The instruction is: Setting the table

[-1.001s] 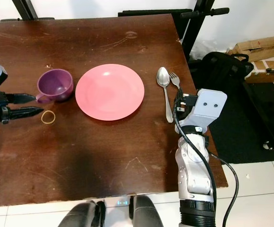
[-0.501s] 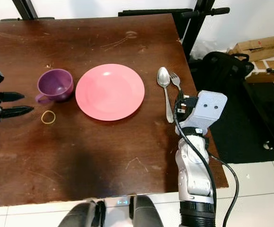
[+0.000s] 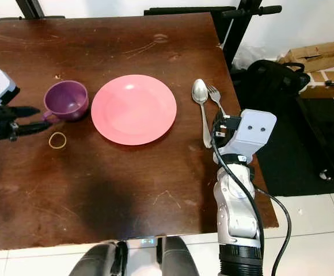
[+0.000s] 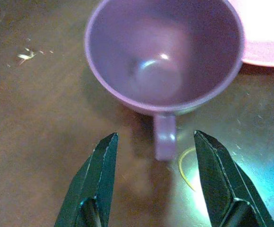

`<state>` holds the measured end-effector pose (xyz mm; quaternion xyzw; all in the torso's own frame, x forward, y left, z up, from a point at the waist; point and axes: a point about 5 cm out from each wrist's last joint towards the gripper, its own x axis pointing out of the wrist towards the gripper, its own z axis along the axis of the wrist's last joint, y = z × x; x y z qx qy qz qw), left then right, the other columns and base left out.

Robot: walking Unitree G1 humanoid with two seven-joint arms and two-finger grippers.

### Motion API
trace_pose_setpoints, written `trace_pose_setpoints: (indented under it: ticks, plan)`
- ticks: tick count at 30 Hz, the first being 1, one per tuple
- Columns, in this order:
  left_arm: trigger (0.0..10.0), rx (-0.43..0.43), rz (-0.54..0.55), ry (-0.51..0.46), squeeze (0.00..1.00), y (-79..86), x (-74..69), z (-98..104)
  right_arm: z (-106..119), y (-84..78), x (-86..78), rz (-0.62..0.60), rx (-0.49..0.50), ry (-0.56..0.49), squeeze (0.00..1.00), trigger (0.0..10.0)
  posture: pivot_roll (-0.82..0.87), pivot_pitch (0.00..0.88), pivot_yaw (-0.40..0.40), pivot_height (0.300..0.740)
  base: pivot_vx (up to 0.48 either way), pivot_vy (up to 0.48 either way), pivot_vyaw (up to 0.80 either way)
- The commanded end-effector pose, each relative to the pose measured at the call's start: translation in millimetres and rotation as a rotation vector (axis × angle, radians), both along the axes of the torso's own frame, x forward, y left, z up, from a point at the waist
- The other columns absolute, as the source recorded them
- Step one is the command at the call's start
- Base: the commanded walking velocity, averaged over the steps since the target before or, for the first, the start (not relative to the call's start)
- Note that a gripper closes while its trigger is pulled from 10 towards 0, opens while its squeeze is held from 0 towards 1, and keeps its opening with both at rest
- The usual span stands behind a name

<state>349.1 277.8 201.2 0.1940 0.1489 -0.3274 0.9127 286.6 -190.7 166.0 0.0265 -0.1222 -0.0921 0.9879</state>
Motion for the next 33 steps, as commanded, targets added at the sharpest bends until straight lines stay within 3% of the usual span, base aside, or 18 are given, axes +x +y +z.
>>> trace_pose_setpoints:
  ticks: [1,4,5,7,8,9,10,11,12,15,16,22,25,33]
  plan:
    - [10.0,0.015,0.014,0.022,0.0,2.4,-0.3,-6.9,-3.7,-1.4,-3.1,-0.006,0.006,0.019,0.0,10.0,0.04,0.188,0.091,0.74,0.0,0.0,0.0]
    - [10.0,0.013,0.028,0.01,0.0,1.5,2.7,-6.2,-3.3,-1.3,-3.1,-0.005,0.006,0.018,0.0,10.0,0.04,0.19,0.088,0.74,0.0,0.0,0.0]
    - [9.1,0.006,0.038,0.007,0.0,0.9,3.9,-6.5,-3.1,-1.3,-3.0,-0.005,0.006,0.018,0.0,10.0,0.04,0.19,0.088,0.74,0.0,0.0,0.0]
    - [9.1,0.001,0.045,0.006,0.0,0.6,4.8,-6.8,-3.0,-1.3,-2.9,-0.005,0.006,0.018,0.0,10.0,0.04,0.19,0.088,0.74,0.0,0.0,0.0]
    - [8.2,-0.007,0.044,0.006,0.0,-0.5,5.6,-7.5,-2.8,-1.4,-2.7,-0.005,0.006,0.018,0.0,10.0,0.03,0.189,0.087,0.74,0.0,0.0,0.0]
    - [8.2,-0.007,0.044,0.006,0.0,-0.5,5.6,-7.5,-2.8,-1.4,-2.7,-0.005,0.006,0.018,0.0,10.0,0.03,0.189,0.087,0.74,0.0,0.0,0.0]
    - [6.9,-0.014,0.038,0.01,0.0,-2.5,6.0,-8.8,-2.6,-1.6,-2.4,-0.005,0.005,0.018,0.0,10.0,0.03,0.189,0.087,0.74,0.0,0.0,0.0]
    - [6.9,-0.014,0.038,0.01,0.0,-2.5,6.0,-8.8,-2.6,-1.6,-2.4,-0.005,0.005,0.018,0.0,10.0,0.03,0.189,0.087,0.74,0.0,0.0,0.0]
    - [4.8,-0.022,0.031,0.012,0.0,-4.3,7.1,-10.2,-2.4,-1.7,-2.0,-0.005,0.005,0.018,0.0,10.0,0.03,0.187,0.085,0.74,0.0,0.0,0.0]
    - [4.8,-0.032,0.025,0.012,0.0,-6.2,8.1,-11.2,-2.2,-1.8,-1.7,-0.005,0.004,0.018,0.0,10.0,0.03,0.187,0.085,0.74,0.0,0.0,0.0]
    - [3.2,-0.047,0.017,0.016,0.0,-9.0,9.2,-12.1,-1.9,-2.0,-1.1,-0.005,0.004,0.018,0.0,10.0,0.03,0.182,0.084,0.74,0.0,0.0,0.0]
    - [2.0,-0.075,-0.031,0.033,0.0,-19.1,11.6,-17.1,0.0,-2.9,1.0,-0.007,0.002,0.014,0.0,10.0,0.02,0.175,0.083,0.74,0.0,0.0,0.0]
    - [0.0,-0.079,-0.036,0.033,0.0,-21.7,12.6,-18.3,0.7,-3.0,1.9,-0.008,0.001,0.011,0.0,10.0,0.02,0.17,0.083,0.74,0.0,0.0,0.0]
    - [0.0,-0.092,-0.033,0.012,0.0,-22.9,14.2,-16.7,2.6,-4.8,4.9,-0.012,0.0,0.003,0.0,10.0,0.03,0.145,0.082,0.74,0.0,0.0,0.0]
